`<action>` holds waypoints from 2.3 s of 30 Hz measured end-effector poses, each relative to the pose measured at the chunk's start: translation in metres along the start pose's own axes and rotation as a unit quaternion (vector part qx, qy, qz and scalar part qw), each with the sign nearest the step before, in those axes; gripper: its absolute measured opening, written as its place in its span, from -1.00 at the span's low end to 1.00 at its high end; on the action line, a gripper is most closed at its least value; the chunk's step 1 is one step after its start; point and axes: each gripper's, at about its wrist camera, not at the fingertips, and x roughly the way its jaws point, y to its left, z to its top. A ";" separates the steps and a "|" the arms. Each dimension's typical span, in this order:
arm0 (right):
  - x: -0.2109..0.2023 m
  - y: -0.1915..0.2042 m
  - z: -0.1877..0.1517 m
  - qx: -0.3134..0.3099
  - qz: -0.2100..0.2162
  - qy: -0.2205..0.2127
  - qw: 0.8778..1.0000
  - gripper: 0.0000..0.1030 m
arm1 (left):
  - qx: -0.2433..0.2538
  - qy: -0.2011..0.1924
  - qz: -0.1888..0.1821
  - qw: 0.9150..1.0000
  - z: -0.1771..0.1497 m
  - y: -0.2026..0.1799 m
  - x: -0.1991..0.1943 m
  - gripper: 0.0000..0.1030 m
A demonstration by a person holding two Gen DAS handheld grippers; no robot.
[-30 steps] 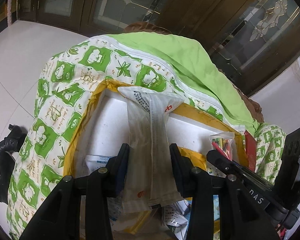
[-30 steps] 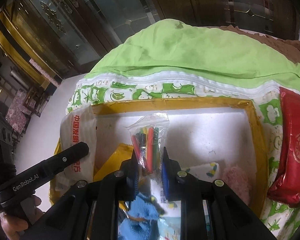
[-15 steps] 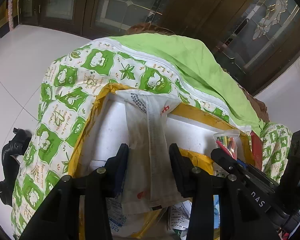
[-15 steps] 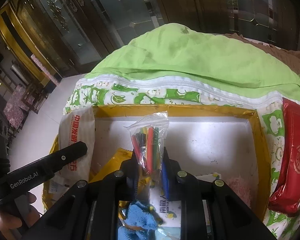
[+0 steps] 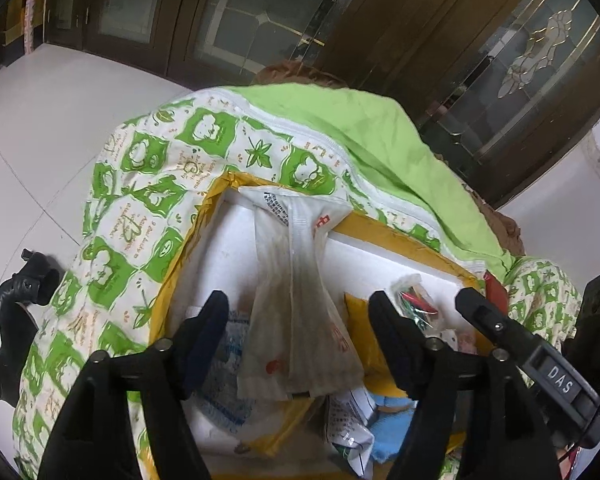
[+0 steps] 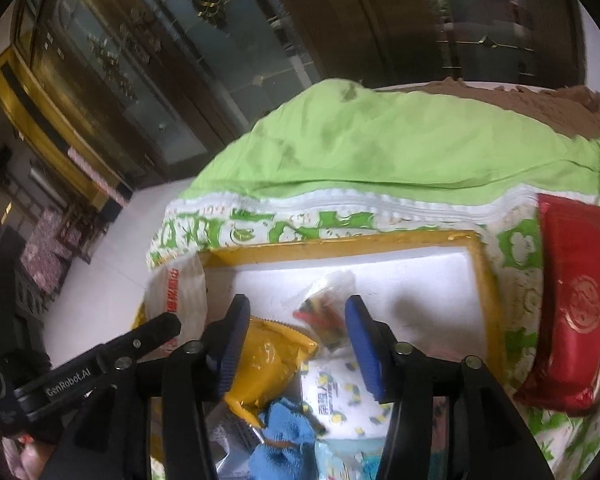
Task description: Organize soft objects
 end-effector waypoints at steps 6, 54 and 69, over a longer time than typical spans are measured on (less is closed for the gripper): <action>-0.026 -0.005 -0.019 0.022 0.007 -0.009 1.000 0.34 | 0.015 -0.027 -0.005 1.000 -0.014 0.000 -0.035 0.60; -0.235 0.039 -0.231 -0.072 -0.047 -0.100 0.991 0.79 | 0.153 -0.162 0.173 0.959 -0.235 -0.019 -0.214 1.00; -0.258 0.059 -0.234 -0.072 -0.072 -0.079 0.992 0.80 | 0.151 -0.171 0.171 0.959 -0.233 -0.025 -0.223 1.00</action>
